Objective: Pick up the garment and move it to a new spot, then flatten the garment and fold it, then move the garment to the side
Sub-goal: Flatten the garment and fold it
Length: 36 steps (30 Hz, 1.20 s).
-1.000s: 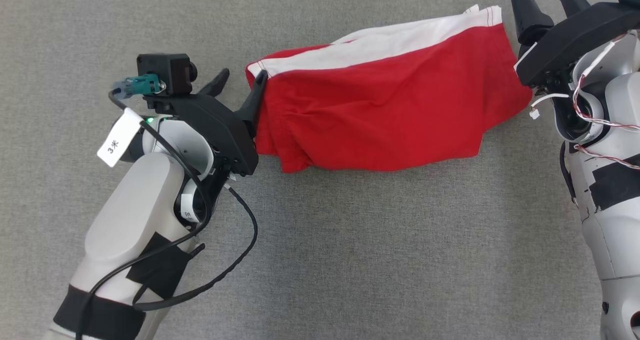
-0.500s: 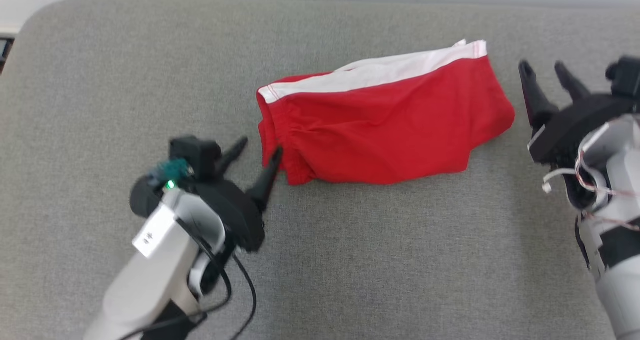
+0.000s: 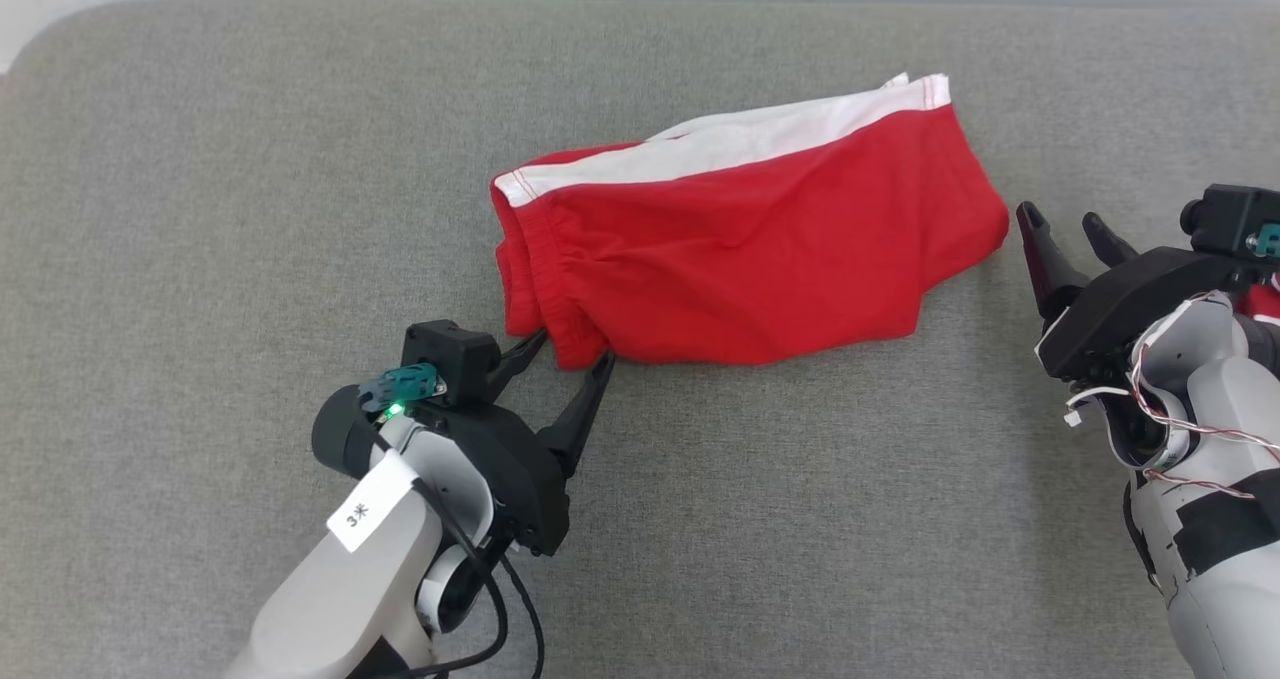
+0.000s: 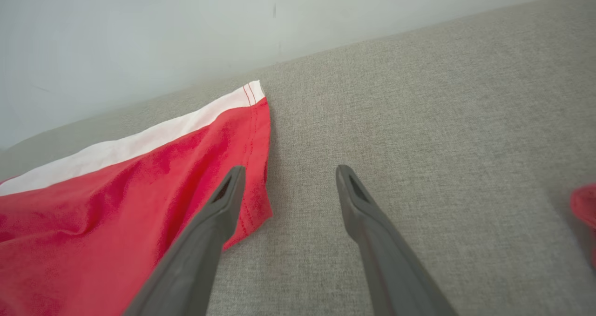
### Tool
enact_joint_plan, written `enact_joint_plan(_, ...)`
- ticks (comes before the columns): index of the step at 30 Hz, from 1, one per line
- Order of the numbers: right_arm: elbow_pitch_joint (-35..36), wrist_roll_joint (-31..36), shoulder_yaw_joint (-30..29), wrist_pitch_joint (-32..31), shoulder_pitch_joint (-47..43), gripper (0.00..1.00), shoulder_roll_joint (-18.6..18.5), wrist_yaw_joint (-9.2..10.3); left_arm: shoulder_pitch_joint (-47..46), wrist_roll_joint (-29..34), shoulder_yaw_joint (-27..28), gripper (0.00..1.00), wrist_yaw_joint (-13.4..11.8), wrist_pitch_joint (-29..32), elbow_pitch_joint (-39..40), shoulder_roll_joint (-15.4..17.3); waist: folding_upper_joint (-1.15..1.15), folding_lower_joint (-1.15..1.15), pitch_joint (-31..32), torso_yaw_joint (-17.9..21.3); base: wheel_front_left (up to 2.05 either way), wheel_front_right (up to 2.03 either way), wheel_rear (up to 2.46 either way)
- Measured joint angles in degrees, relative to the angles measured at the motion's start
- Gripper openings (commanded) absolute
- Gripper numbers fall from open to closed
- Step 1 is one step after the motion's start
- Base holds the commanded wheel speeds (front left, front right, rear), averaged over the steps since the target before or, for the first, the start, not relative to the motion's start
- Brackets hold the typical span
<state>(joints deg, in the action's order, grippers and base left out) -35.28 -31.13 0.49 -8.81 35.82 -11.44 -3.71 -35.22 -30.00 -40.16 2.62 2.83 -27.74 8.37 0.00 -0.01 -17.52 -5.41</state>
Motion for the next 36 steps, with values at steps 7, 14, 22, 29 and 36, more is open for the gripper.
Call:
enact_joint_plan(7, -1.44, -0.01, 0.69, -2.26, 1.52, 1.00, 0.13, 0.77, -0.73, 0.42, -0.43, 1.00, 0.43, 0.16, -0.93, -0.98, 0.00, 0.00, -1.44, -1.08, 0.00, 0.00, 0.00)
enact_joint_plan(14, -2.35, -0.01, 1.20, -3.88, 2.84, 1.00, 0.46, 1.46, -1.88, 0.43, -0.55, 1.00, 0.52, 0.13, -1.38, -1.21, 0.00, 0.01, -2.22, -2.03, 0.00, 0.00, 0.00)
enact_joint_plan(22, -3.85, 0.00, 1.96, -5.86, 3.88, 1.00, 0.89, 1.77, -1.92, 0.43, -1.89, 1.00, 1.53, 0.16, -2.37, -1.88, 0.00, 0.01, -2.76, -2.45, 0.00, 0.00, 0.00)
enact_joint_plan(29, -5.02, -0.05, 2.02, -7.35, 5.73, 0.93, 0.96, 1.96, -1.96, 0.40, -2.14, 0.69, 2.46, 0.49, -2.93, -1.79, 0.00, 0.01, -3.13, -2.83, 0.00, 0.00, 0.00)
enact_joint_plan(36, -5.69, -0.30, 2.22, -8.42, 5.87, 0.00, 0.96, 2.03, -2.02, 0.22, -2.85, 0.00, 3.01, 0.67, -3.52, -1.49, 0.00, 0.01, -3.17, -3.33, 0.00, 0.00, 0.00)
